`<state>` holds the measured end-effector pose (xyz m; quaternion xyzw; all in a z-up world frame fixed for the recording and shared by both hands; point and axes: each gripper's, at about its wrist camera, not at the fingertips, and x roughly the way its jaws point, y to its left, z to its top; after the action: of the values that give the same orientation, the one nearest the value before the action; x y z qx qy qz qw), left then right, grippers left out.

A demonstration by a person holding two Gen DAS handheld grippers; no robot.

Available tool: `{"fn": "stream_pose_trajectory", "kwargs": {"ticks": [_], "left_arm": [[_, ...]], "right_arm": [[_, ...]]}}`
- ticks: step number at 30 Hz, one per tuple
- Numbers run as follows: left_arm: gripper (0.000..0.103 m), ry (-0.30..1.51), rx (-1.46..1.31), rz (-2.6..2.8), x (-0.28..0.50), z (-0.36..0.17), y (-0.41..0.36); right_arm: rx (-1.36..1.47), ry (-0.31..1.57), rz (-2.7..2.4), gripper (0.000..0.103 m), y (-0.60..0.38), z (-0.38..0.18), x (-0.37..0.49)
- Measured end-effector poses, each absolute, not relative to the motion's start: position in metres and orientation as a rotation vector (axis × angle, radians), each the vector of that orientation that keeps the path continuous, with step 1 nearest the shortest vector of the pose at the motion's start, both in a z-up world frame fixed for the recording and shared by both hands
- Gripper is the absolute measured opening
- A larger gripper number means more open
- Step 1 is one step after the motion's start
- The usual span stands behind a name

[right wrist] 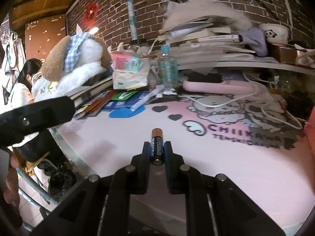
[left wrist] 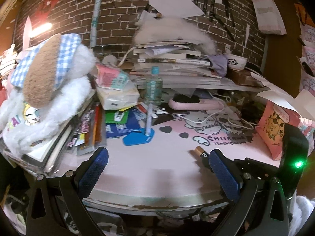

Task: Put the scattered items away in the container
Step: 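Lift and carry the battery with the right gripper into the box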

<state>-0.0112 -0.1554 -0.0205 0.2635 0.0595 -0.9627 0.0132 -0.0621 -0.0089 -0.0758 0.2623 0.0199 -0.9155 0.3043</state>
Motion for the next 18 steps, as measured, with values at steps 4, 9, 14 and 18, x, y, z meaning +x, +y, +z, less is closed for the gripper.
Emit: {"fn": "stream_pose_trajectory", "kwargs": {"ticks": [4,9,14,18], "left_arm": [[0.103,0.178,0.84,-3.032,-0.019,-0.021,-0.141],[0.103,0.169,0.863,-3.061,-0.028,-0.022,-0.122],[0.103,0.161,0.867,-3.086,-0.032,-0.019,-0.11],[0.103,0.148,0.868,-3.106,-0.034,-0.015,-0.101]], "right_arm": [[0.681,0.046,-2.434,0.011,0.01,-0.068,-0.063],[0.651,0.055,-2.388,0.011,0.037,-0.051,-0.061],[0.624,0.06,-2.335,0.011,0.063,-0.027,-0.057],[0.561,0.084,-2.338,0.011,0.081,-0.005,-0.047]]}}
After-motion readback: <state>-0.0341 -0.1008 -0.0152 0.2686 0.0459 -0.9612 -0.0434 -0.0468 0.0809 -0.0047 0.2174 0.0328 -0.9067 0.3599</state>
